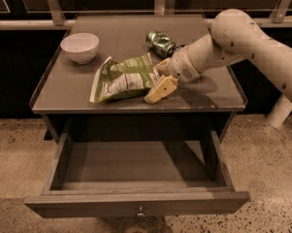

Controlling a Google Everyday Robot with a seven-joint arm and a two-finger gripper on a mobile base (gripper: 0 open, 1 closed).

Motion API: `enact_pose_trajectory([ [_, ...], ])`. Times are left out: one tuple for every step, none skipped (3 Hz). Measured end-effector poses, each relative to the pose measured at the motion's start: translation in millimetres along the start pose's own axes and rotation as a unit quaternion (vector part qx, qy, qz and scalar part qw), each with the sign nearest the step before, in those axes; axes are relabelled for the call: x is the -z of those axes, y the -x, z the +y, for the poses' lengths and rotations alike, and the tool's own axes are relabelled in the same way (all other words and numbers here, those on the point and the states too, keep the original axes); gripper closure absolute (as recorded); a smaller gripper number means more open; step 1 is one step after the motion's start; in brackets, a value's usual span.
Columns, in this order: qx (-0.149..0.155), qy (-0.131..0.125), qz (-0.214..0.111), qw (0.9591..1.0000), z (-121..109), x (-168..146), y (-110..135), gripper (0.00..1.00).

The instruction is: Place green jalapeno chip bag into top drawer

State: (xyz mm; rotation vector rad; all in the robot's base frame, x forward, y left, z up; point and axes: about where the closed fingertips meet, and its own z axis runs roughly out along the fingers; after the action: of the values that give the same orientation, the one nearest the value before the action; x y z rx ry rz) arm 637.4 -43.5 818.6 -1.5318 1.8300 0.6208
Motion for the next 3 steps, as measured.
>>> enact_pose_trajectory([
  [0.000,0.000,0.000,1.0000,0.0,0.0,0.0,0.88],
  [0.000,0.000,0.000,1.0000,0.0,0.0,0.0,1.00],
  [0.000,0.000,0.000,1.0000,0.0,0.1,0.2,1.00],
])
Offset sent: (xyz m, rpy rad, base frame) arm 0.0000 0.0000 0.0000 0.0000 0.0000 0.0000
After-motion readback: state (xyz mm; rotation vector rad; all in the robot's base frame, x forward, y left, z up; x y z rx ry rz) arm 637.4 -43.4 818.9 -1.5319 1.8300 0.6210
